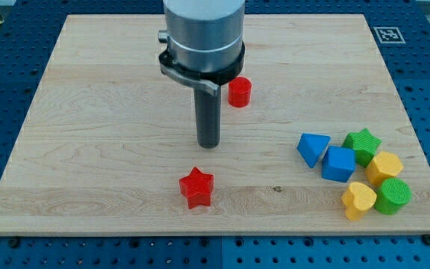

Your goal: Push the red circle close to the red star

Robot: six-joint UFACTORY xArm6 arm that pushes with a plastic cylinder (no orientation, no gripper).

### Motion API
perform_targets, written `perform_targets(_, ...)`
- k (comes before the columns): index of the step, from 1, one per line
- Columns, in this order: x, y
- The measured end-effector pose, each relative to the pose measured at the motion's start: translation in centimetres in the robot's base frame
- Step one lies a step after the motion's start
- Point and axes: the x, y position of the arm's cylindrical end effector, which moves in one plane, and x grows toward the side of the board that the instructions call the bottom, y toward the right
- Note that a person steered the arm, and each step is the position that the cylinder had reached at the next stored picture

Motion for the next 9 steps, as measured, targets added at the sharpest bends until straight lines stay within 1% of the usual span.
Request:
perform_targets(2, 0.0, 0.0)
perform_targets(3, -0.9, 0.5)
perform_targets(4, -5.0, 2.3)
perform_targets(5, -7.6, 5.2)
perform_targets(7, -6.8, 10.2)
perform_targets(8, -9.7, 12.8)
perform_targets(9, -11.5, 10.6)
